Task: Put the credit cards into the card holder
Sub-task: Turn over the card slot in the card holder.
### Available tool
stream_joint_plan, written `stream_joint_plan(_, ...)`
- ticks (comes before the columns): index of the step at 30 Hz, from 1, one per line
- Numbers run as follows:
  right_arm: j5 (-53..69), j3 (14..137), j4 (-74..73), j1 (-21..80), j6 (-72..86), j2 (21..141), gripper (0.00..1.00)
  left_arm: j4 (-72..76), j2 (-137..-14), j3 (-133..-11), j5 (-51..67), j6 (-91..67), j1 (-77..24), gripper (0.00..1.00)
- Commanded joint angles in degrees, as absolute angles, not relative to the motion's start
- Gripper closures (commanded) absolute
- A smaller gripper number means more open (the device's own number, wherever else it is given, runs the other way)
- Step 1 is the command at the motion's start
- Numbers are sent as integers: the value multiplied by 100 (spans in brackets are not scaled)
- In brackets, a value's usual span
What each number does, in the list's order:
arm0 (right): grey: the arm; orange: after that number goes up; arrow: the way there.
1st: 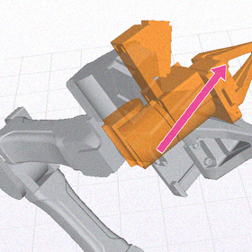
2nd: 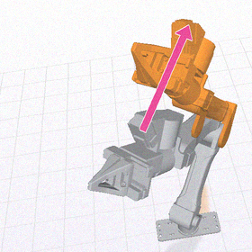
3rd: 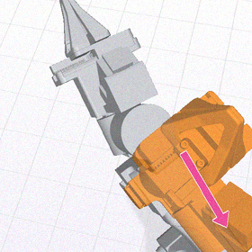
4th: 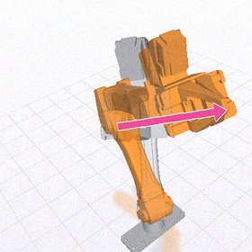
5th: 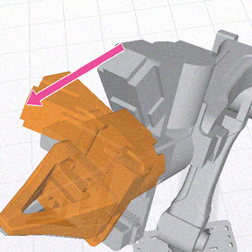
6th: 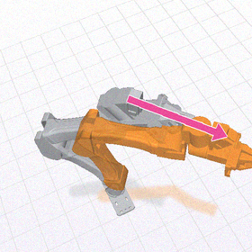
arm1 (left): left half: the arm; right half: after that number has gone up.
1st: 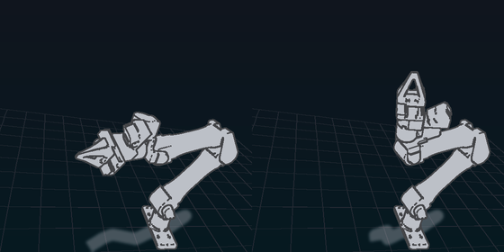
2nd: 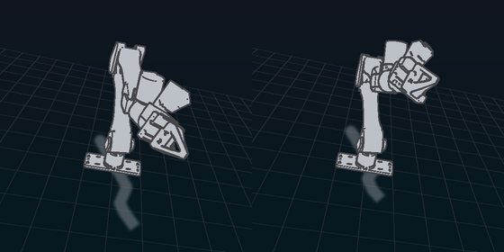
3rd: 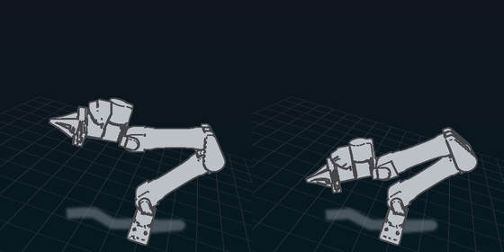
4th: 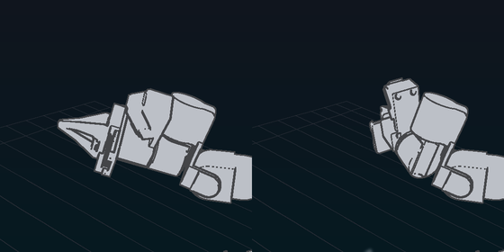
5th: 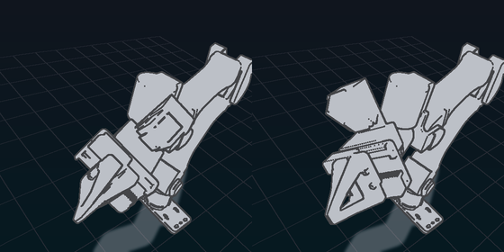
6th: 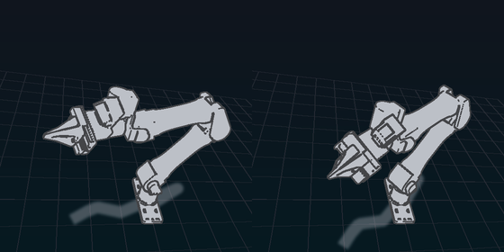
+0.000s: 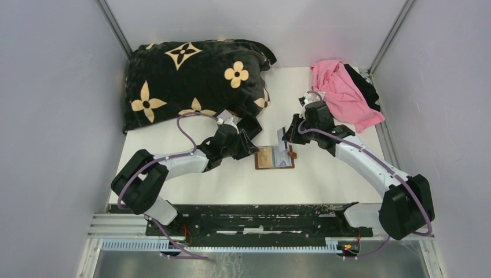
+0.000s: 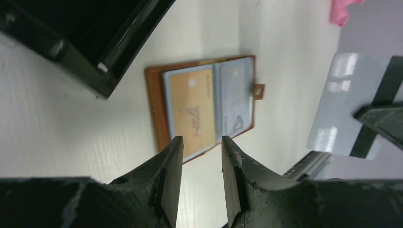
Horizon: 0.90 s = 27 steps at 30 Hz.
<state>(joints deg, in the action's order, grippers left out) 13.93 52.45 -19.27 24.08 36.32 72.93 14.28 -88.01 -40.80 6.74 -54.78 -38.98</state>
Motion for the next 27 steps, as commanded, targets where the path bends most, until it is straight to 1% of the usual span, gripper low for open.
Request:
stream_joint_plan(1,404,5772,-2625,2849,3024,7655,99,549,-8717,-4161,-181,-4755,-4220,58)
stream_joint_plan(5,-224,6044,-2880,3179,2790,8006,99,425,-8846,-4202,-352,-4666,-4382,60)
stream_joint_plan(12,-784,6223,-3067,3489,2610,8411,99,160,-9174,-4471,-548,-4505,-4607,61)
stream_joint_plan(27,-1225,6035,-2930,3731,2542,8815,99,-259,-9676,-5034,-681,-4328,-4749,60)
